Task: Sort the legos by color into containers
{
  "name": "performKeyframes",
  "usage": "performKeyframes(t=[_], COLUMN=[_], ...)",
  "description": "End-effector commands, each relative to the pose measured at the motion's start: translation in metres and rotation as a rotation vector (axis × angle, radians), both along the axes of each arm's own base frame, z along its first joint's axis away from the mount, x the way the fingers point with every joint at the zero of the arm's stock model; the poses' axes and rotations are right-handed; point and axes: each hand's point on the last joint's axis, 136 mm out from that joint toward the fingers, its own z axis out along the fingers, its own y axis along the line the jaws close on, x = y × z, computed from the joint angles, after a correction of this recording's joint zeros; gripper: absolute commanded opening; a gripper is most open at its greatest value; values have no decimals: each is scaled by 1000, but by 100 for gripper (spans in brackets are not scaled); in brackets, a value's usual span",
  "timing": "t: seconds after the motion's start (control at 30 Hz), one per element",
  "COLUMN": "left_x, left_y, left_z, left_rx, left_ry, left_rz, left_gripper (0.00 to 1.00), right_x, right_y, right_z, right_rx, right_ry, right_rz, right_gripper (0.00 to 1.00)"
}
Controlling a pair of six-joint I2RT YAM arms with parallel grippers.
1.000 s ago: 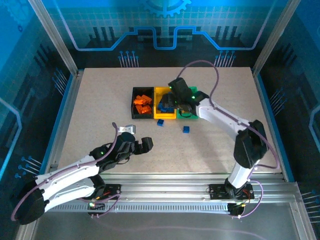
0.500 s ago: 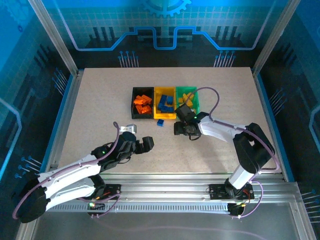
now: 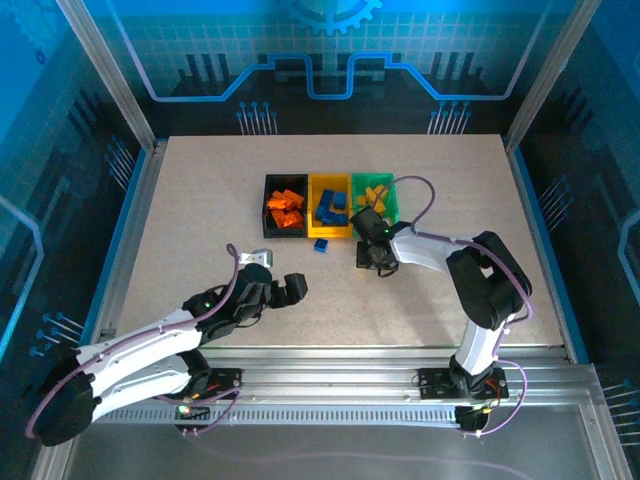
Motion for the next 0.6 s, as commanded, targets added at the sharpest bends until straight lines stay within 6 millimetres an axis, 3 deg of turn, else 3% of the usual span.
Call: performKeyframes(t=[0.0,0.1,0.37,0.43,0.57], left_x=[2,2,4,5,4], left_y=[2,3,3,2,0], left_z=[-3,-4,-4,-3,-3], left_rx=[3,6,9,6,1], left_ry=[-4,-3,-6,-5,-2], left_rz=[9,9,14,13,1], left_gripper=[99,99,99,99,99], right_x=[13,13,14,24,55], right_y=[4,13,62,72,87], right_z=[7,23,107,121,126], right_rx=[13,53,195,206,201], right_ry=[-33,-79,-249,-281,-293], right_rz=[4,45,212,220,204], right_gripper=[40,36,36,37,37])
